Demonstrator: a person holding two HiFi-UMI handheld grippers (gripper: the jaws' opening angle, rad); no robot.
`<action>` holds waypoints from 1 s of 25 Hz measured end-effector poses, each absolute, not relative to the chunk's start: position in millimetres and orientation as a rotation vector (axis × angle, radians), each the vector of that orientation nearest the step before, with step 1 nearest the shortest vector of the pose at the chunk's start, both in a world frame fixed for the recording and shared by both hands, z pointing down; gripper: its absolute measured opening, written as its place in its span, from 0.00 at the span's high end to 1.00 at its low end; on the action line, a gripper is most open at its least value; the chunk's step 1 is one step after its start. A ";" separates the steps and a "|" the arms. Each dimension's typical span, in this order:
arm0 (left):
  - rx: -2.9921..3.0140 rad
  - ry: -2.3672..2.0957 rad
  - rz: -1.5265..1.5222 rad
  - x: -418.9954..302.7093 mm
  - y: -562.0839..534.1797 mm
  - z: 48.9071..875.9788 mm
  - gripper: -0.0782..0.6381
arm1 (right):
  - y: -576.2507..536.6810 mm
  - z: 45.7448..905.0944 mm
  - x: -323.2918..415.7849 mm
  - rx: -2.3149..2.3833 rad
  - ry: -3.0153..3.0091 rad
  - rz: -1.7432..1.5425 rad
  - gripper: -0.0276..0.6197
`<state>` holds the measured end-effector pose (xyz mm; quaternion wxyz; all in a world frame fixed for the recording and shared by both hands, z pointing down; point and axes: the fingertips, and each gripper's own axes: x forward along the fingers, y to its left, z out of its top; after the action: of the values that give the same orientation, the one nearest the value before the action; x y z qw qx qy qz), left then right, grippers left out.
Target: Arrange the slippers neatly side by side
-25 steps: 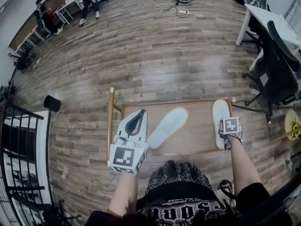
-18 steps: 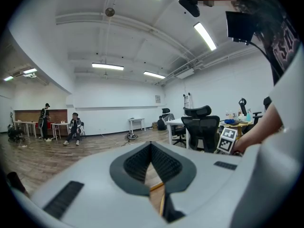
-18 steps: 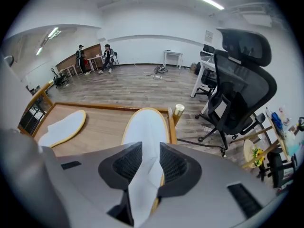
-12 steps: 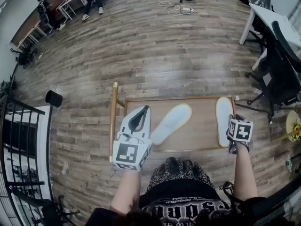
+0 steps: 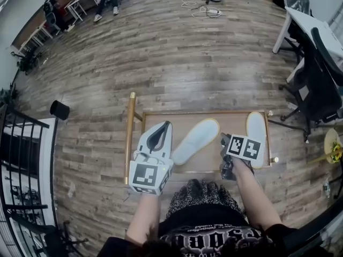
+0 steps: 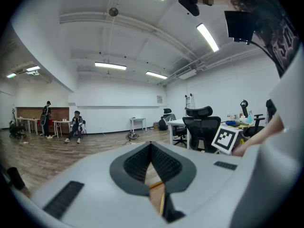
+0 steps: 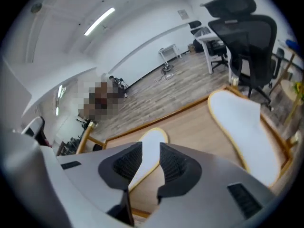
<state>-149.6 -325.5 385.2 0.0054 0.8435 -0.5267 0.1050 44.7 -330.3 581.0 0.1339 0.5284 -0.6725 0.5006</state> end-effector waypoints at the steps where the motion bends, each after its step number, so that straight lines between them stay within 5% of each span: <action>1: 2.638 -1.652 0.330 -152.5 -324.8 385.6 0.89 | -329.3 584.7 30.7 1.506 -1.946 1.549 0.81; 25: 2.585 -1.660 0.296 -210.5 -323.0 402.1 0.89 | -334.5 662.5 -42.8 1.562 -1.493 1.851 0.81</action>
<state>-210.5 -323.0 402.1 0.0277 0.8372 -0.5377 0.0959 -42.8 -334.5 662.5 0.1477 0.5430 -0.5191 0.6434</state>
